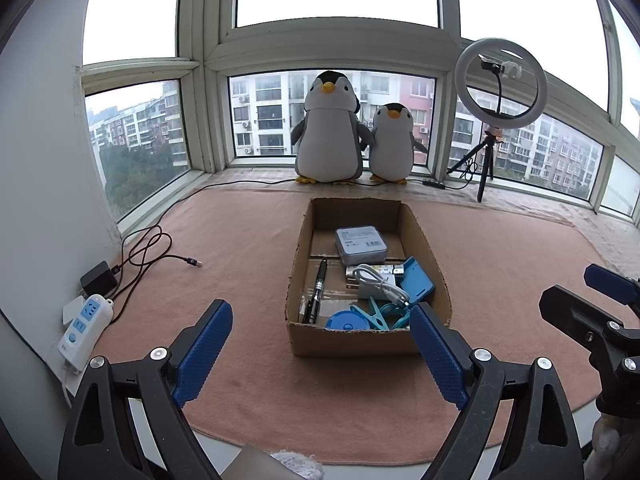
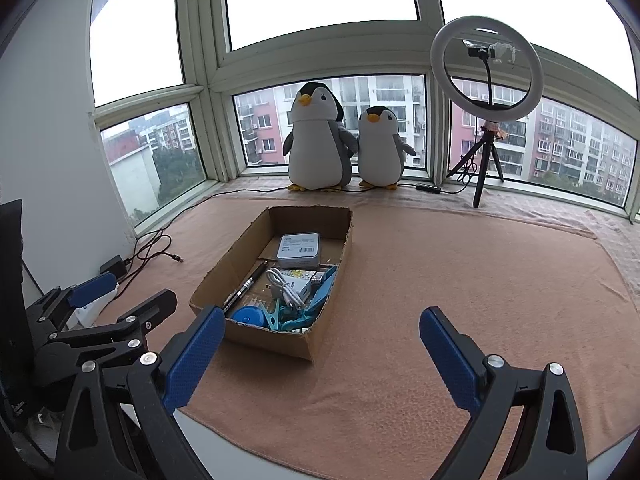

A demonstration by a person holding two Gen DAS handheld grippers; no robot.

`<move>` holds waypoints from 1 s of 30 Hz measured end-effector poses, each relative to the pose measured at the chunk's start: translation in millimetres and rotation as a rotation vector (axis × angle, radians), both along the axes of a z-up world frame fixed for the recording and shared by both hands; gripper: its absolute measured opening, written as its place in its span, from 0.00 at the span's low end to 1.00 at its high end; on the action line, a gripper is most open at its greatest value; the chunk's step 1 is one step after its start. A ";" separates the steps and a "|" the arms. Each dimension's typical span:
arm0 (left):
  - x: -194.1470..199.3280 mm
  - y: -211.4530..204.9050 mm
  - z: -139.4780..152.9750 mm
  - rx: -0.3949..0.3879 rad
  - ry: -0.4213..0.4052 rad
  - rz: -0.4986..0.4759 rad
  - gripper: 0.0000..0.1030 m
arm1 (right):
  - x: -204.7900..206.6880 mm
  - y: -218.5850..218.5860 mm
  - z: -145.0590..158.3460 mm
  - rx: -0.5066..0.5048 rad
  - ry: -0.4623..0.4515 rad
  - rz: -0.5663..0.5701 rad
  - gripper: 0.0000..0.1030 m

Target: Organize rigid objects

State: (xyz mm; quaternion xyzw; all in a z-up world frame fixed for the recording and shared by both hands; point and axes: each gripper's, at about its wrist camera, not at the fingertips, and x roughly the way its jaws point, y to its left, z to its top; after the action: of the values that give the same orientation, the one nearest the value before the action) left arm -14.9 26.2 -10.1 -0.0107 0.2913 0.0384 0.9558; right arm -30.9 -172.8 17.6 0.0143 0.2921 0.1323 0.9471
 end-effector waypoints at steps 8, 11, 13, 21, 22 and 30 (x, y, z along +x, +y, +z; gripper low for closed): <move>-0.1 -0.3 0.0 -0.001 0.000 -0.001 0.91 | 0.2 -0.8 -0.5 0.000 0.001 -0.003 0.94; -0.2 -0.4 -0.2 -0.001 0.002 -0.002 0.91 | 0.6 -1.8 -1.4 0.001 0.003 -0.003 0.94; -0.5 -1.3 -0.5 -0.001 0.002 -0.002 0.91 | 0.4 -1.5 -1.6 0.000 0.002 -0.003 0.94; -0.5 -1.9 -0.8 -0.001 0.003 -0.002 0.91 | 1.3 -2.7 -3.9 0.005 0.008 -0.003 0.94; -0.4 -1.7 -0.7 -0.001 0.003 -0.003 0.91 | 1.3 -3.1 -3.9 0.005 0.008 -0.004 0.94; -0.4 -2.5 -1.0 -0.002 0.004 -0.004 0.91 | 1.1 -3.6 -4.5 0.006 0.010 -0.003 0.94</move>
State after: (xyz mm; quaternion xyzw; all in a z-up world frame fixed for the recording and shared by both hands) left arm -15.3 23.7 -11.1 -0.0109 0.2933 0.0360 0.9553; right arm -29.8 -176.4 13.1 0.0180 0.2963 0.1318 0.9458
